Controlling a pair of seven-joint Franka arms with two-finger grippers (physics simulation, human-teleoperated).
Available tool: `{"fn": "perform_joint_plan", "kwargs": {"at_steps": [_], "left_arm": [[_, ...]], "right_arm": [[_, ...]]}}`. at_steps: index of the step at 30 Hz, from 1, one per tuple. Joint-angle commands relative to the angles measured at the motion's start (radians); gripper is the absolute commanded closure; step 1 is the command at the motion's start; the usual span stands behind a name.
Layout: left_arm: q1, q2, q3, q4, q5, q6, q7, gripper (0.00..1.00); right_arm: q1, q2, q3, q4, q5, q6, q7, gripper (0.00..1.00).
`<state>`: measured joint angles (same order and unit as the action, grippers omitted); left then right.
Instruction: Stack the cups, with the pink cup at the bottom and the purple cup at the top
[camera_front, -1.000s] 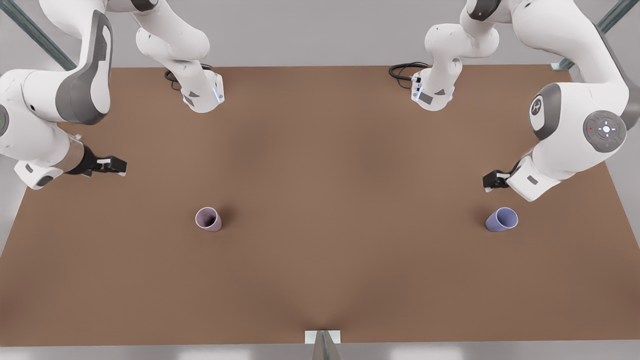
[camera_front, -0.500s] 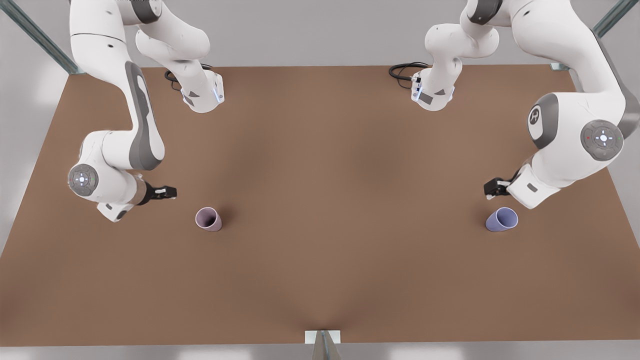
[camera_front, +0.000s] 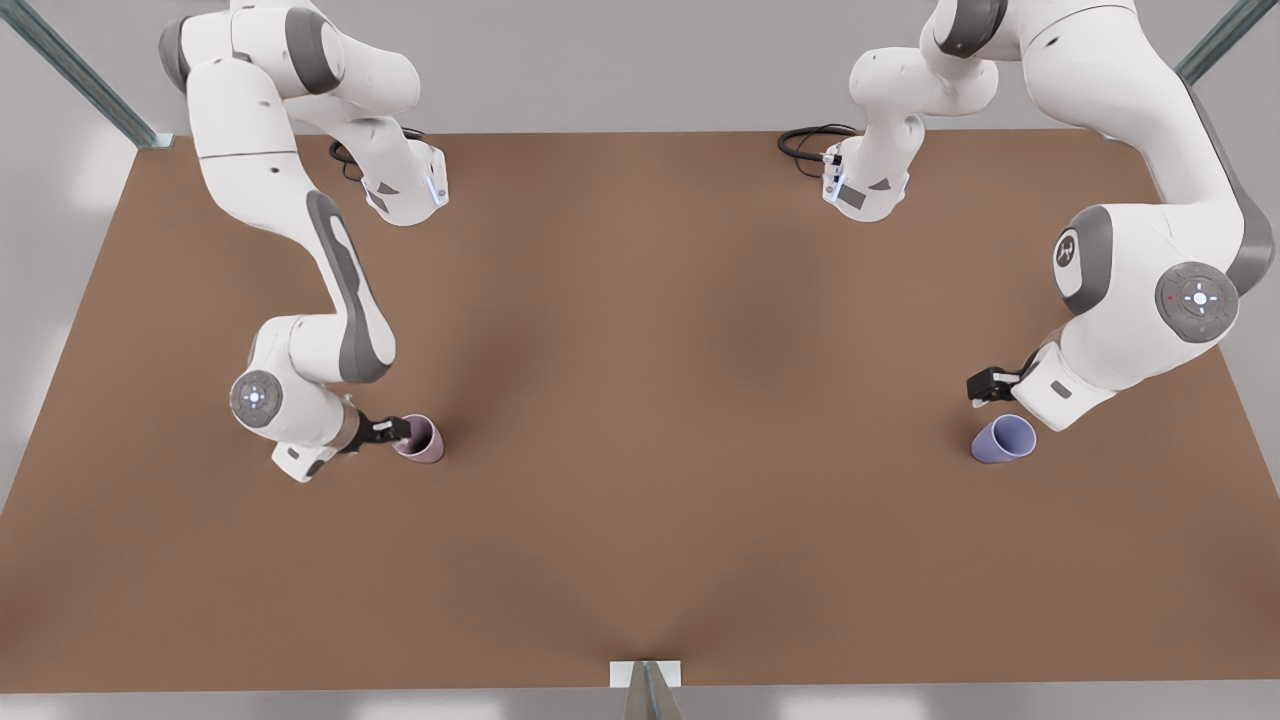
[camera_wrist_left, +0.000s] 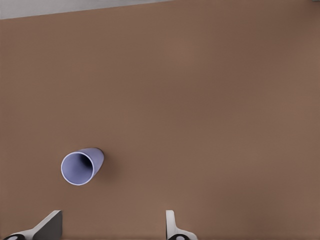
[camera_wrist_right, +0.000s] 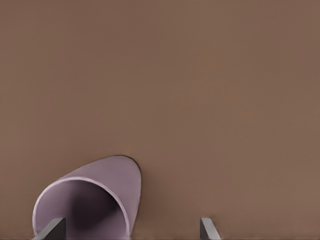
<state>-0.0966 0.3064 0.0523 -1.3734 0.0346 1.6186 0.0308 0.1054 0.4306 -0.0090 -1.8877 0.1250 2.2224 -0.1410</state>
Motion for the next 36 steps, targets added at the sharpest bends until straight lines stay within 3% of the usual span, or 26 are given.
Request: {"fn": "perform_joint_plan", "kwargs": {"at_steps": [1, 10, 13, 14, 16, 17, 19, 23, 27, 31, 33, 35, 36], "left_arm": [[0.0, -0.001, 0.0, 0.0, 0.001, 0.003, 0.006, 0.0], [0.0, 0.013, 0.006, 0.0, 0.001, 0.003, 0.006, 0.0], [0.0, 0.014, 0.007, 0.0, -0.001, 0.003, 0.006, 0.0], [0.0, 0.014, 0.007, 0.0, -0.001, 0.004, 0.006, 0.0], [0.0, 0.014, 0.007, 0.0, -0.001, 0.003, 0.006, 0.0], [0.0, 0.014, 0.007, 0.0, -0.001, 0.003, 0.006, 0.0], [0.0, 0.014, 0.009, 0.0, -0.001, 0.003, 0.006, 0.0], [0.0, 0.014, 0.009, 0.0, -0.001, 0.001, 0.006, 0.0], [0.0, 0.014, 0.009, 0.0, -0.001, 0.003, 0.006, 0.0], [0.0, 0.019, 0.009, 0.0, -0.002, 0.003, 0.006, 0.0], [0.0, 0.019, 0.009, 0.0, -0.002, 0.003, 0.006, 0.0], [0.0, 0.019, 0.009, 0.0, -0.002, 0.003, 0.006, 0.0], [0.0, 0.019, 0.009, 0.0, -0.002, 0.004, 0.006, 0.0]], "right_arm": [[0.0, -0.01, 0.001, -0.042, 0.008, 0.143, -0.02, 0.0], [0.016, 0.042, 0.003, -0.083, 0.01, 0.223, -0.02, 0.0], [0.02, 0.042, 0.006, -0.108, 0.01, 0.252, -0.02, 0.29], [0.02, 0.039, 0.007, -0.108, 0.01, 0.249, -0.02, 0.45], [0.02, 0.036, 0.011, -0.108, 0.01, 0.244, -0.022, 0.59], [0.02, 0.033, 0.012, -0.106, 0.01, 0.24, -0.022, 0.71], [0.019, 0.033, 0.018, -0.105, 0.01, 0.237, -0.015, 0.79], [0.019, 0.025, 0.029, -0.096, 0.01, 0.23, -0.017, 0.79], [0.106, -0.026, 0.13, 0.016, 0.011, 0.111, 0.312, 0.79], [0.413, 0.203, 0.121, 0.534, 0.01, -0.164, 0.878, 0.79], [0.565, 0.424, 0.034, 0.869, 0.01, -0.234, 1.055, 0.79], [0.64, 0.599, -0.005, 1.058, 0.01, -0.222, 1.258, 0.79], [0.645, 0.612, -0.002, 1.061, 0.01, -0.221, 1.262, 0.79]]}}
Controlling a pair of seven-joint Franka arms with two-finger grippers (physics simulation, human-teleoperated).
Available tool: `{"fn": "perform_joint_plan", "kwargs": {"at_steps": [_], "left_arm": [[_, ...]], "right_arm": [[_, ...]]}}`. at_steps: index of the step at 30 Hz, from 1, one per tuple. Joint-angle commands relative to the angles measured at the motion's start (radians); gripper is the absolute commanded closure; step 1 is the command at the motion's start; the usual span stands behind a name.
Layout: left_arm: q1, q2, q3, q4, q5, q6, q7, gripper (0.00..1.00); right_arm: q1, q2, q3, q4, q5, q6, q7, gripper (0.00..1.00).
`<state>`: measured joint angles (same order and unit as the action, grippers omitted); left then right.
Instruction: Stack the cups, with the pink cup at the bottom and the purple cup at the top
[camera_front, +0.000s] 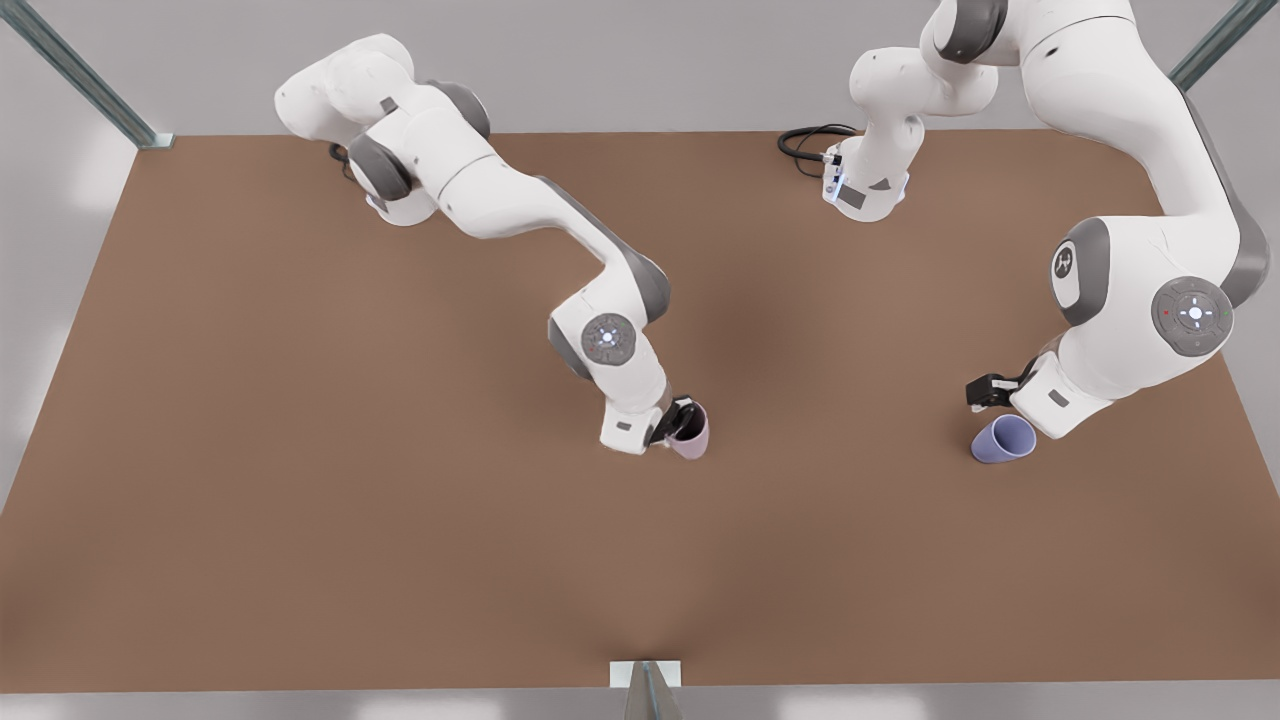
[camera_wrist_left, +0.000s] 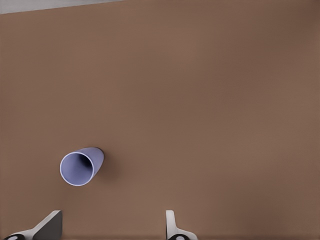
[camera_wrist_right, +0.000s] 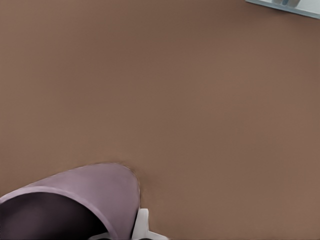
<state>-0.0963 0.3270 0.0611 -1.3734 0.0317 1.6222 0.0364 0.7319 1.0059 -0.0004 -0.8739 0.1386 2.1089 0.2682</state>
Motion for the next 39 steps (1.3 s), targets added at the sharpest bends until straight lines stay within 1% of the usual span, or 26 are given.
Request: {"fn": "perform_joint_plan", "kwargs": {"at_steps": [1, 4, 6, 8, 10, 12, 15, 16, 18, 19, 21, 22, 24, 26, 27, 28, 29, 31, 32, 33, 34, 35, 36, 37, 38, 39], "left_arm": [[0.003, 0.0, 0.0, 0.0, 0.001, 0.001, 0.002, 0.0], [0.038, 0.026, 0.006, 0.0, -0.03, 0.025, 0.046, 0.0], [0.086, 0.056, 0.014, 0.0, -0.036, 0.053, 0.192, 0.0], [0.095, 0.101, 0.069, -0.001, -0.041, 0.11, 0.303, 0.0], [0.116, 0.124, 0.075, -0.036, -0.049, 0.165, 0.325, 0.0], [0.139, 0.126, 0.077, -0.111, -0.059, 0.249, 0.391, 0.0], [0.156, 0.13, 0.091, -0.21, -0.059, 0.38, 0.457, 0.0], [0.159, 0.129, 0.101, -0.242, -0.059, 0.409, 0.476, 0.0], [0.167, 0.142, 0.105, -0.243, -0.059, 0.42, 0.477, 0.0], [0.173, 0.15, 0.105, -0.243, -0.059, 0.423, 0.477, 0.0], [0.196, 0.181, 0.105, -0.245, -0.059, 0.443, 0.5, 0.0], [0.207, 0.195, 0.105, -0.245, -0.059, 0.452, 0.5, 0.0], [0.216, 0.205, 0.105, -0.257, -0.059, 0.462, 0.516, 0.0], [0.231, 0.199, 0.105, -0.367, -0.061, 0.588, 0.545, 0.0], [0.231, 0.201, 0.105, -0.392, -0.061, 0.621, 0.551, 0.0], [0.231, 0.204, 0.105, -0.394, -0.061, 0.621, 0.551, 0.0], [0.233, 0.207, 0.105, -0.395, -0.061, 0.621, 0.551, 0.0], [0.241, 0.219, 0.106, -0.395, -0.061, 0.617, 0.553, 0.0], [0.244, 0.227, 0.106, -0.397, -0.059, 0.617, 0.553, 0.0], [0.244, 0.228, 0.106, -0.398, -0.061, 0.617, 0.553, 0.0], [0.244, 0.234, 0.105, -0.404, -0.061, 0.621, 0.553, 0.0], [0.247, 0.234, 0.106, -0.404, -0.061, 0.621, 0.553, 0.07], [0.248, 0.234, 0.106, -0.404, -0.061, 0.621, 0.553, 0.09], [0.248, 0.234, 0.106, -0.404, -0.061, 0.621, 0.553, 0.18], [0.251, 0.241, 0.106, -0.404, -0.061, 0.619, 0.553, 0.22], [0.25, 0.247, 0.106, -0.404, -0.061, 0.621, 0.553, 0.34]], "right_arm": [[0.018, 0.053, -0.003, 0.047, -0.004, -0.106, 0.855, 0.79], [0.046, 0.066, -0.035, 0.047, -0.005, -0.106, 0.895, 0.79], [0.047, 0.079, -0.032, 0.047, -0.005, -0.101, 0.895, 0.79], [0.047, 0.091, -0.036, 0.047, -0.005, -0.083, 0.895, 0.79], [0.047, 0.096, -0.03, 0.047, -0.005, -0.067, 0.895, 0.79], [0.046, 0.105, -0.027, 0.047, -0.004, -0.064, 0.896, 0.68], [0.044, 0.111, -0.026, 0.047, 0.004, -0.064, 0.893, 0.62], [0.044, 0.109, -0.026, 0.047, 0.004, -0.063, 0.893, 0.62], [0.044, 0.108, -0.027, 0.047, 0.003, -0.064, 0.893, 0.6], [0.044, 0.105, -0.027, 0.047, 0.004, -0.066, 0.895, 0.37], [0.044, 0.091, -0.029, 0.047, 0.004, -0.081, 0.893, 0.19], [0.043, 0.065, -0.027, 0.041, 0.006, -0.084, 0.893, 0.17], [0.04, 0.017, -0.036, 0.035, 0.044, -0.116, 0.892, 0.0], [-0.025, -0.122, -0.029, -0.05, 0.079, -0.156, 0.887, 0.0], [-0.095, -0.229, -0.01, -0.144, 0.079, -0.182, 0.806, 0.0], [-0.186, -0.387, -0.006, -0.315, 0.073, -0.239, 0.599, 0.0], [-0.267, -0.469, -0.009, -0.388, 0.067, -0.32, 0.455, 0.0], [-0.436, -0.717, -0.013, -0.645, 0.033, -0.337, 0.139, 0.0], [-0.558, -0.771, -0.016, -0.645, 0.032, -0.438, -0.065, 0.0], [-0.566, -0.788, -0.088, -0.623, -0.045, -0.507, -0.179, 0.0], [-0.588, -0.794, -0.13, -0.625, -0.088, -0.506, -0.312, 0.0], [-0.646, -0.794, -0.141, -0.62, -0.089, -0.512, -0.362, 0.0], [-0.648, -0.794, -0.139, -0.62, -0.091, -0.506, -0.363, 0.0], [-0.638, -0.794, -0.139, -0.616, -0.093, -0.507, -0.362, 0.0], [-0.637, -0.794, -0.139, -0.603, -0.096, -0.507, -0.36, 0.0], [-0.637, -0.788, -0.139, -0.599, -0.096, -0.501, -0.346, 0.0]]}}
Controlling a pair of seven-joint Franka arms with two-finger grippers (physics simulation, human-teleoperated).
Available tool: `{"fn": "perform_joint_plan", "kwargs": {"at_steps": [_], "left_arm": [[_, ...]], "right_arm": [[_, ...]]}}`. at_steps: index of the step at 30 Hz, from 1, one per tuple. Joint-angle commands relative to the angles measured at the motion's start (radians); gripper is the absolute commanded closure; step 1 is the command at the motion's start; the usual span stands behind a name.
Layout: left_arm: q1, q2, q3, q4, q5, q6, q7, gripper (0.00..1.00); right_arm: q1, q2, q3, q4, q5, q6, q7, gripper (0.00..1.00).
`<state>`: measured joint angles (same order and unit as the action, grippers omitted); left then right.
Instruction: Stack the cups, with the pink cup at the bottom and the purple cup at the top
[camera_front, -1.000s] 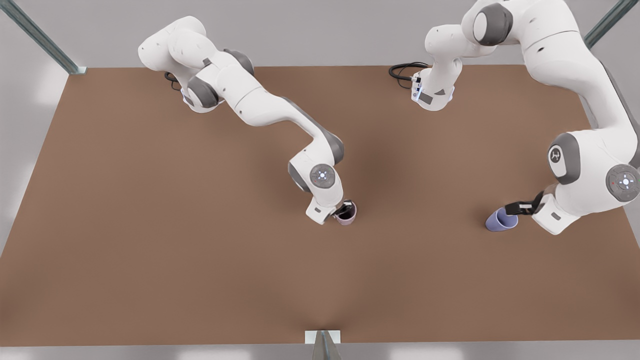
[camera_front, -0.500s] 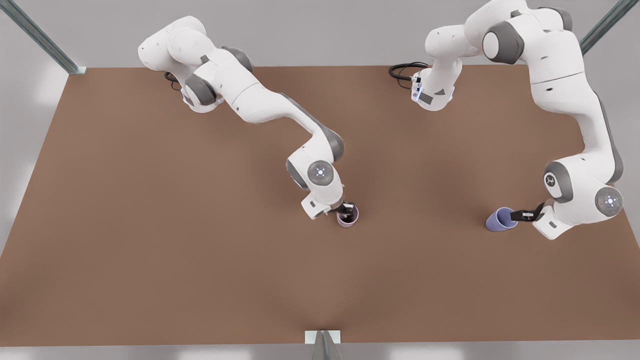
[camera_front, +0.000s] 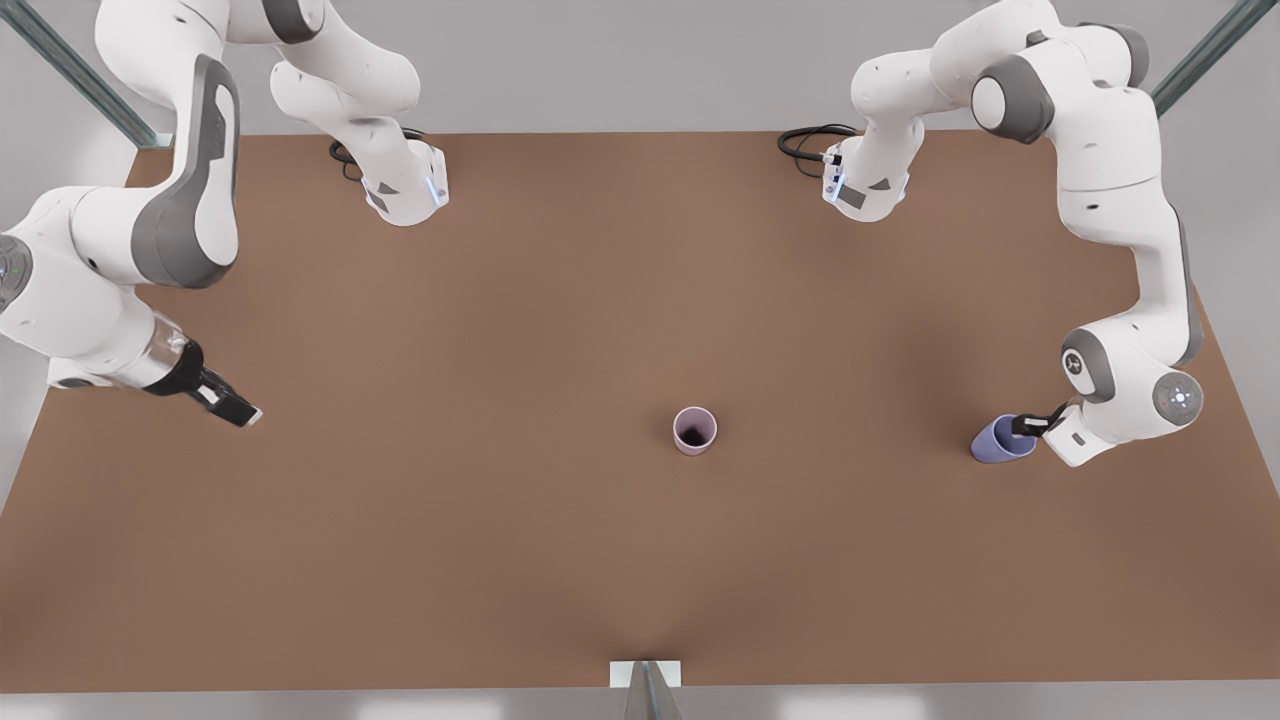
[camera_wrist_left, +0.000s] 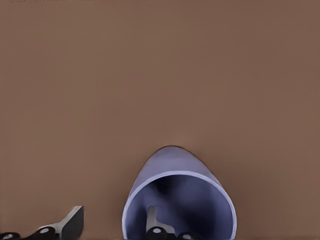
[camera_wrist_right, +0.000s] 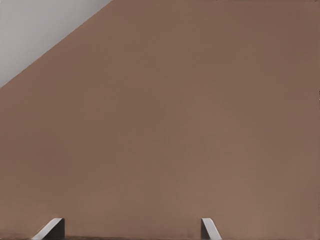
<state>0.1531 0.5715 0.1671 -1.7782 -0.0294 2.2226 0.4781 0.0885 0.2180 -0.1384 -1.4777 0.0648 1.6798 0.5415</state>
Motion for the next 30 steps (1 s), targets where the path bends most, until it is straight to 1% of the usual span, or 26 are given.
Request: {"fn": "perform_joint_plan", "kwargs": {"at_steps": [1, 2, 3, 4, 5, 7, 9, 11, 13, 16, 19, 23, 25, 27, 28, 30], "left_arm": [[0.0, 0.004, 0.0, 0.0, 0.0, 0.022, 0.111, 0.38], [0.0, 0.007, -0.001, 0.0, 0.0, 0.025, 0.111, 0.43], [0.0, 0.013, -0.001, 0.0, 0.0, 0.025, 0.111, 0.43], [0.0, 0.014, -0.003, 0.0, 0.0, 0.026, 0.111, 0.43], [-0.001, 0.014, -0.003, 0.0, 0.0, 0.026, 0.111, 0.45], [-0.003, 0.014, -0.006, 0.0, 0.0, 0.026, 0.111, 0.45], [-0.004, 0.014, -0.006, 0.0, -0.001, 0.026, 0.108, 0.51], [-0.007, 0.014, -0.009, 0.0, -0.001, 0.026, 0.1, 0.54], [-0.009, 0.013, -0.011, 0.002, -0.003, 0.025, 0.099, 0.57], [-0.02, 0.008, -0.015, 0.002, -0.003, 0.014, 0.06, 0.58], [-0.023, 0.007, -0.018, 0.002, -0.003, 0.012, 0.033, 0.63], [-0.023, 0.004, -0.029, 0.002, -0.003, 0.008, -0.001, 0.79], [-0.023, 0.002, -0.031, 0.005, -0.003, 0.006, -0.004, 0.79], [-0.023, -0.01, -0.055, 0.028, -0.003, -0.053, -0.045, 0.79], [-0.023, -0.039, -0.103, 0.072, -0.001, -0.145, -0.133, 0.79], [-0.023, -0.104, -0.211, 0.077, -0.001, -0.227, -0.288, 0.79]], "right_arm": [[0.007, 0.003, -0.001, 0.005, -0.02, -0.072, -0.62, 0.0], [0.025, 0.011, 0.005, 0.036, -0.02, -0.08, -0.609, 0.0], [0.028, 0.018, 0.003, 0.063, -0.02, -0.069, -0.611, 0.0], [0.022, 0.064, 0.003, 0.131, -0.016, -0.072, -0.603, 0.0], [-0.036, 0.064, -0.007, 0.158, 0.001, -0.084, -0.609, 0.0], [-0.05, 0.095, 0.0, 0.175, 0.001, -0.069, -0.611, 0.0], [-0.067, 0.126, -0.001, 0.198, 0.003, -0.068, -0.612, 0.0], [-0.069, 0.176, -0.004, 0.249, -0.005, -0.075, -0.672, 0.0], [-0.069, 0.179, -0.006, 0.252, -0.007, -0.071, -0.672, 0.0], [-0.069, 0.179, -0.006, 0.255, -0.011, -0.075, -0.673, 0.0], [-0.069, 0.179, -0.006, 0.255, -0.011, -0.071, -0.673, 0.0], [-0.069, 0.179, -0.006, 0.255, -0.011, -0.069, -0.673, 0.0], [-0.069, 0.179, -0.006, 0.255, -0.011, -0.074, -0.673, 0.0], [-0.069, 0.178, -0.007, 0.255, -0.011, -0.069, -0.673, 0.0], [-0.069, 0.179, -0.006, 0.255, -0.011, -0.069, -0.672, 0.0], [-0.069, 0.176, -0.007, 0.257, -0.011, -0.068, -0.673, 0.0]]}}
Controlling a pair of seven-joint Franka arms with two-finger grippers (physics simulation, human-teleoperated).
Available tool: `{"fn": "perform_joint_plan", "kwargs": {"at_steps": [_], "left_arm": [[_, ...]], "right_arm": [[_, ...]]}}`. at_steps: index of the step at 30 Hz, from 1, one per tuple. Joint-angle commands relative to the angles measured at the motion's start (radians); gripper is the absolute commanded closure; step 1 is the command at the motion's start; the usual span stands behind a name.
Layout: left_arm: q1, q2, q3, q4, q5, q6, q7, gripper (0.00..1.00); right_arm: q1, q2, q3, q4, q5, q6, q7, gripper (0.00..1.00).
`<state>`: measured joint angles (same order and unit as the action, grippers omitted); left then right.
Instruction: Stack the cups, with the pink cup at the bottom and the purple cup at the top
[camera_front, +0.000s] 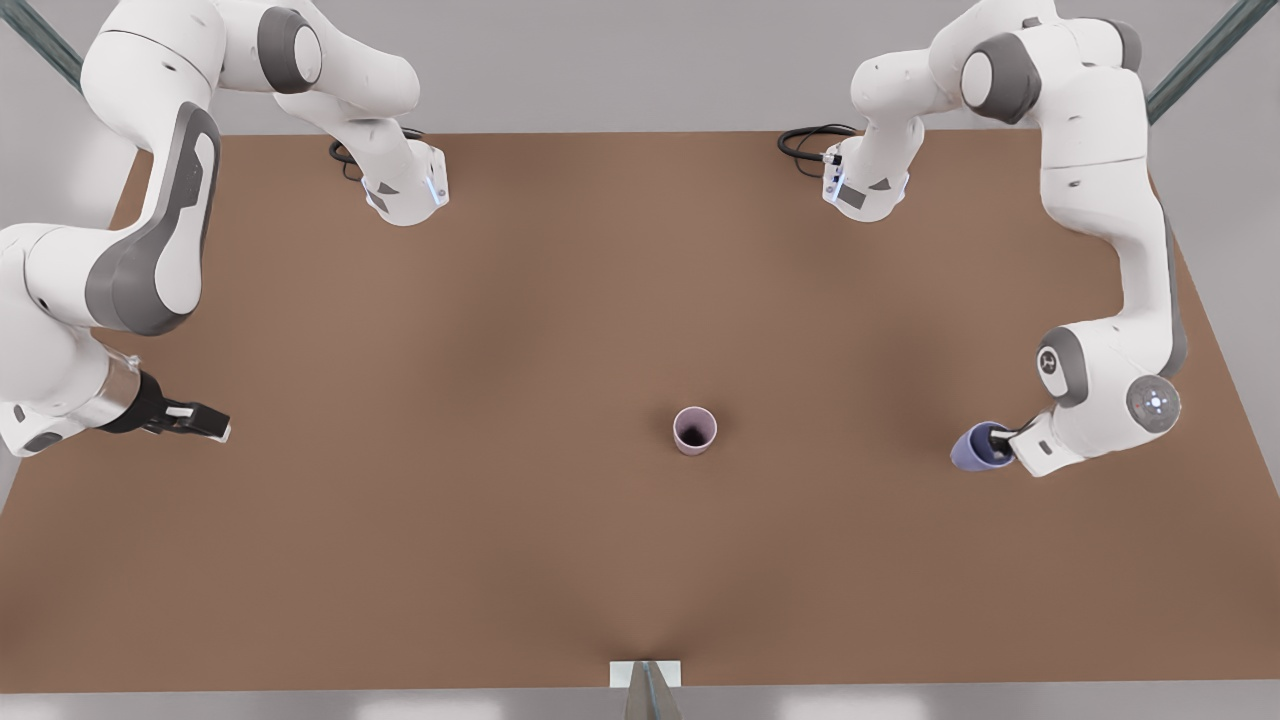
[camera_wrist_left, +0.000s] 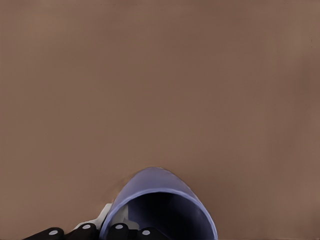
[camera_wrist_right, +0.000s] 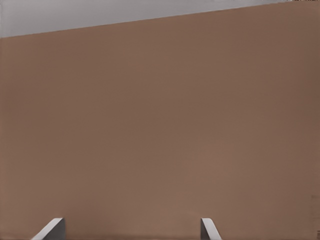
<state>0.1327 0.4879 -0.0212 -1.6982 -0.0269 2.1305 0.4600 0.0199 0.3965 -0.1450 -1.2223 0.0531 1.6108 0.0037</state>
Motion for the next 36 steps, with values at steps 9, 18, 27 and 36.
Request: {"fn": "perform_joint_plan", "kwargs": {"at_steps": [9, 18, 27, 36], "left_arm": [[-0.127, 0.037, -0.502, 0.239, 0.007, -0.327, -1.098, 0.79], [-0.232, 0.133, -0.494, 0.293, 0.064, -0.198, -1.19, 0.79], [-0.251, 0.158, -0.493, 0.292, 0.148, -0.107, -1.218, 0.79], [-0.251, 0.186, -0.493, 0.284, 0.179, -0.109, -1.239, 0.79]], "right_arm": [[0.0, -0.001, 0.001, 0.001, 0.001, 0.0, -0.134, 0.0], [0.002, 0.001, 0.001, 0.012, 0.001, 0.001, -0.133, 0.0], [0.006, 0.001, 0.002, 0.012, 0.001, 0.001, -0.133, 0.0], [0.003, -0.001, 0.001, 0.013, 0.001, 0.003, -0.131, 0.0]]}}
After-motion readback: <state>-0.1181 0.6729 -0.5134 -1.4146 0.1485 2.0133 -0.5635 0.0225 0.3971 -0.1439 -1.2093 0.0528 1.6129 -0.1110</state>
